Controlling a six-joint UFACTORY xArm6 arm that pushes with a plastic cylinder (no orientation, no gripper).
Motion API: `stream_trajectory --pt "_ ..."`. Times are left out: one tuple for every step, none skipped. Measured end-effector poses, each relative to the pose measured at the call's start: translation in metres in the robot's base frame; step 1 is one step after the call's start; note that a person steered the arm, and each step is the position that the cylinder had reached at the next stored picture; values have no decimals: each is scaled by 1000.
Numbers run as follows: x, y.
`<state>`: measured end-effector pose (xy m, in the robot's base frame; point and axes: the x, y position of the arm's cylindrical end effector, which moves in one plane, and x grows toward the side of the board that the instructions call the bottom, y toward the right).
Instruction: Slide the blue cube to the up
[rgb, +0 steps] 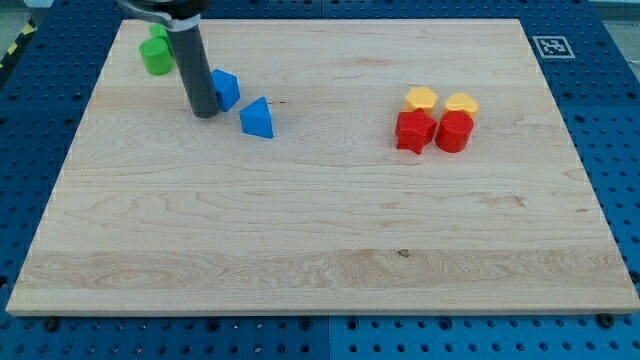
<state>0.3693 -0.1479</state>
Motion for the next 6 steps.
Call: stream_trajectory --pt "-6 0" --pt "-6 9" --pt "-7 11" --pt "-22 10" --pt "-37 14" --pt "-37 33"
